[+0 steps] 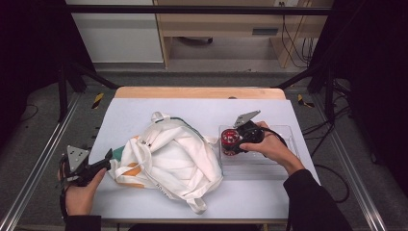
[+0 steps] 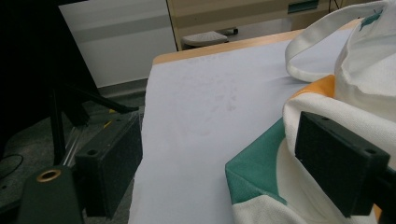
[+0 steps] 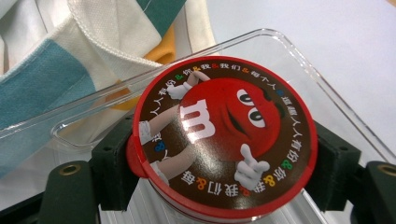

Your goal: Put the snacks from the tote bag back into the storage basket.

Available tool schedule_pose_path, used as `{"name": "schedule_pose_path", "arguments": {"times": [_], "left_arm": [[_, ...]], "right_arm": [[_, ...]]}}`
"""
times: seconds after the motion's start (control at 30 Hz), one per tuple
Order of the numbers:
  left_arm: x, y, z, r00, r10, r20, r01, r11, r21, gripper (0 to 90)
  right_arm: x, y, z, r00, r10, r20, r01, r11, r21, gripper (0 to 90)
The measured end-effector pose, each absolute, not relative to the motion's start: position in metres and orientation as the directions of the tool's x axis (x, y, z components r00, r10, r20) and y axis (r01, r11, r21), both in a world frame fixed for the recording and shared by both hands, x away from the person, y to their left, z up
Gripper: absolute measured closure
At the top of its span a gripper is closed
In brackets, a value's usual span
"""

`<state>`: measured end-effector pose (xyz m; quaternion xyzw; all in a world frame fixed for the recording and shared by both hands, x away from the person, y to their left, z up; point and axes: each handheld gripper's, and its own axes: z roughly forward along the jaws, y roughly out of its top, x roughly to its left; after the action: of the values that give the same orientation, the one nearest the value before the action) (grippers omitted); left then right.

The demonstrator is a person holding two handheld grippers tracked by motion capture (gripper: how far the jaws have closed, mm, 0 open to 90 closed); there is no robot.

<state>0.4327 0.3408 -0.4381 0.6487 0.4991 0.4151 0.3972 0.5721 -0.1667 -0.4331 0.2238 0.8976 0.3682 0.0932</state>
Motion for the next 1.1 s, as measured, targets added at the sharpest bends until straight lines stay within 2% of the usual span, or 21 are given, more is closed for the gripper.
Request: {"name": "schedule_pose_path", "arguments": {"times": [1.1], "left_arm": [[0.4328,0.3402,-0.4378,0.159,0.976,0.146,0.316,-0.191,0.929,15.0]], "right_arm": [[0.5667,-0.16,-0.4369,-0.886,0.463,-0.034,0.322,0.664,0.675,24.7]]}}
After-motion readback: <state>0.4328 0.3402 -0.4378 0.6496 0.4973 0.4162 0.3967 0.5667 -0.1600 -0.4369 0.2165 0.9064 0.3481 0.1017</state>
